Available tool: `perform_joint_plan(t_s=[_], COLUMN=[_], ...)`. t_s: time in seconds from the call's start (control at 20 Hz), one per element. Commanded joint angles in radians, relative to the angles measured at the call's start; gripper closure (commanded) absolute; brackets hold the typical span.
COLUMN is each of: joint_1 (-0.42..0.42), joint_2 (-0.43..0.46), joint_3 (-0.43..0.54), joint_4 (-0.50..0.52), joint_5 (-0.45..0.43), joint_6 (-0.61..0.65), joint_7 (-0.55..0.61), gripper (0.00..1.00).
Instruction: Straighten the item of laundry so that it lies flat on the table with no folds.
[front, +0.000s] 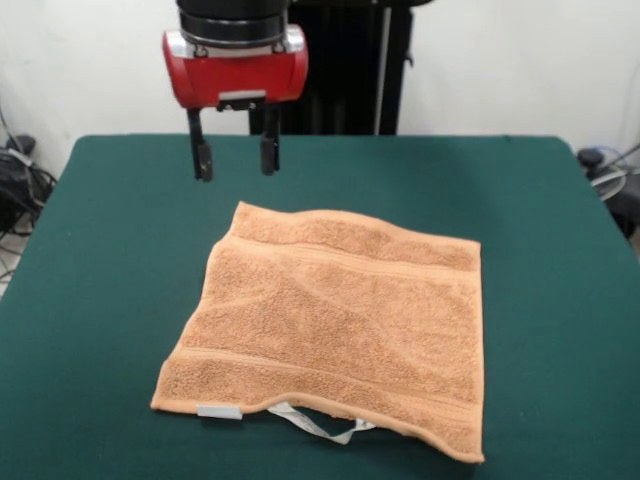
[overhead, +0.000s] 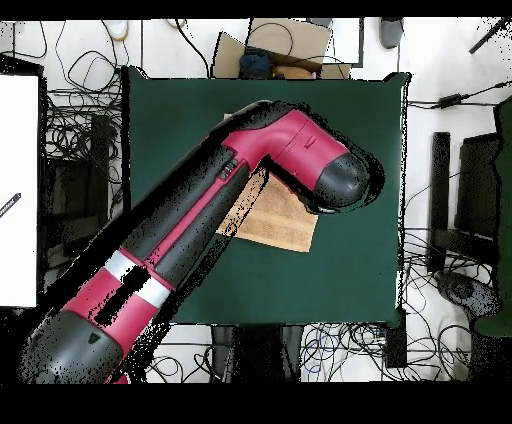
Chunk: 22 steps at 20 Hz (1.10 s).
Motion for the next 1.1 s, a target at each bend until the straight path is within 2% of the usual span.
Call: perform_joint_plan(t_s=[0.05, 1.1], joint_1=[0.018, 0.014], joint_2=[0.052, 0.081], joint_3=[0.105, 0.088], joint_4=[0.043, 0.016], joint_5=[0.059, 0.048], joint_6=[0.03, 0.004], joint_7=[0.179, 0.238], gripper=[0.0, 0.0])
